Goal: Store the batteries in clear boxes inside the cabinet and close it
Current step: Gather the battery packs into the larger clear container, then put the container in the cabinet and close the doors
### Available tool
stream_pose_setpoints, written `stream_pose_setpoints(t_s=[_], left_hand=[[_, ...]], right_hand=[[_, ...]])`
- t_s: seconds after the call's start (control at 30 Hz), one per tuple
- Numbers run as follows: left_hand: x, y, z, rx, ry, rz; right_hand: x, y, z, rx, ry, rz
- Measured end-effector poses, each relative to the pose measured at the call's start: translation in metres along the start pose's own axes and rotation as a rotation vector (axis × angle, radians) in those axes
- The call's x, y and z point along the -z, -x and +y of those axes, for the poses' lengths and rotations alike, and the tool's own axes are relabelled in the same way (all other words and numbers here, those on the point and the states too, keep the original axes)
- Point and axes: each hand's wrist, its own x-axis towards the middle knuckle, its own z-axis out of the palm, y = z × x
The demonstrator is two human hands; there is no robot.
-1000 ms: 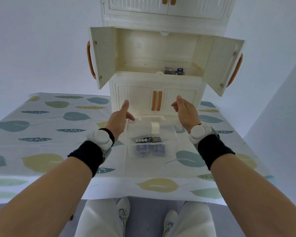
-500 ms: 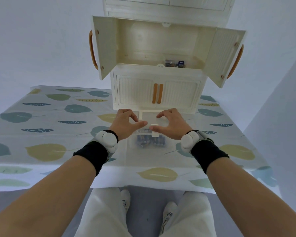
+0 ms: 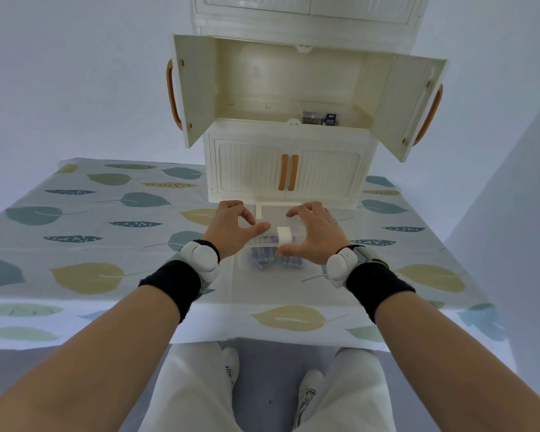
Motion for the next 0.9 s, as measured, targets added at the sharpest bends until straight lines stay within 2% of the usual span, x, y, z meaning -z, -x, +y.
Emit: stream_pose_setpoints(t_s=[0.27, 0.43, 0.7, 0.9], left_hand=[[-0.008, 0.021, 0.006, -0.032, -0.029, 0.03], [-0.015, 0.027, 0.009, 0.01, -0.062, -0.015], [-0.004, 0.021, 0.033, -0.023, -0.069, 0.032], [0.045, -0.016, 0.081, -0.05, -0.07, 0.099]], right_hand=[[0.011, 0.002, -0.004, -0.068, -0.06, -0.065], [0.007, 0.002, 0.0, -0.227, -0.061, -0.16], [0.026, 0.001, -0.005, -0.214, -0.098, -0.059], [0.083, -0.037, -0.019, -0.165, -0.112, 0.079]])
